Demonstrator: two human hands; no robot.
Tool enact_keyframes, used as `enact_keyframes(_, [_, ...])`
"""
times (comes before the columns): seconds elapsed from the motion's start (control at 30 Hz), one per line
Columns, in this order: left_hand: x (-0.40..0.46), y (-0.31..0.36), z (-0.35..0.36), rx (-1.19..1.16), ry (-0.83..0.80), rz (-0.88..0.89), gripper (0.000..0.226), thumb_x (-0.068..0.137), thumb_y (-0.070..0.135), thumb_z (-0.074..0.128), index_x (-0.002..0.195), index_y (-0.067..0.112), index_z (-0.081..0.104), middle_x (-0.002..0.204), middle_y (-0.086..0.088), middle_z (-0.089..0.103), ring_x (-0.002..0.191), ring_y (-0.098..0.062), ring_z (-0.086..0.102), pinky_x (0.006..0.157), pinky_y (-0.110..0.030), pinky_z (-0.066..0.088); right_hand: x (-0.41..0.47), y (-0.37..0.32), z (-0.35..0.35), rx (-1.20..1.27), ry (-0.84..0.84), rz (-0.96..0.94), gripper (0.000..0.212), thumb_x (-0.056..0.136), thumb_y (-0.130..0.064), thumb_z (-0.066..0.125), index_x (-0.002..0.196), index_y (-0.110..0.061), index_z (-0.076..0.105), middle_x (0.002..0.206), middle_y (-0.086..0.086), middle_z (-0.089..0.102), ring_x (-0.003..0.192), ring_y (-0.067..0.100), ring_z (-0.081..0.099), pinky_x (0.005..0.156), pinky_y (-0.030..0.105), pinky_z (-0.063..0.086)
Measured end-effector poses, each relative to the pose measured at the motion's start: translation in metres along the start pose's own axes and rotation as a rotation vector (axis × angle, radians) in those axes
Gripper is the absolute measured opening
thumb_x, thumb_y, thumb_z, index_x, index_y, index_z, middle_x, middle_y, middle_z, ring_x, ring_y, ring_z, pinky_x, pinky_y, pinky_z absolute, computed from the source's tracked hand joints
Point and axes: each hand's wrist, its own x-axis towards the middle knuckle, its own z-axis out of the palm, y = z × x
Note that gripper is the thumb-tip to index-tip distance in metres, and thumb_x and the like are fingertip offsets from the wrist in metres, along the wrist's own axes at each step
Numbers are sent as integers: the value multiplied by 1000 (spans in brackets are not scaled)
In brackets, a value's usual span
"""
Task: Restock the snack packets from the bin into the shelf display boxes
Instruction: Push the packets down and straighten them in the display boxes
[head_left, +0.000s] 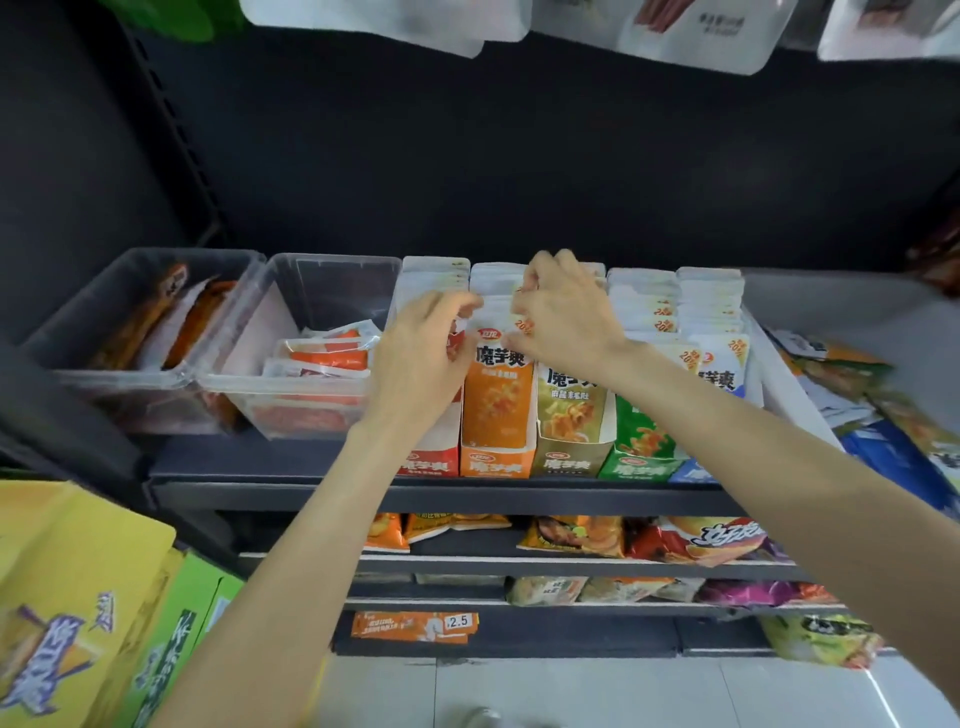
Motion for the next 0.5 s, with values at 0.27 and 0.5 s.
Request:
enact_keyframes(0.27, [3, 45, 3, -8, 108, 214, 21, 89, 25, 59, 106, 16, 68, 104, -1, 68, 102, -17, 54, 85, -22, 37, -57, 44, -34, 318, 261, 17, 21, 87, -28, 65, 103, -15, 63, 105, 3, 56, 94, 18, 48, 82, 27, 38])
enact_keyframes(0.5, [28, 148, 46, -372, -24, 717, 18, 91, 17, 57, 103, 12, 69, 97, 0, 67, 99, -20, 54, 93, -32, 39, -177, 155, -69, 336, 234, 342, 13, 85, -22, 62, 97, -19, 66, 79, -7, 68, 75, 11, 66, 71, 23, 47])
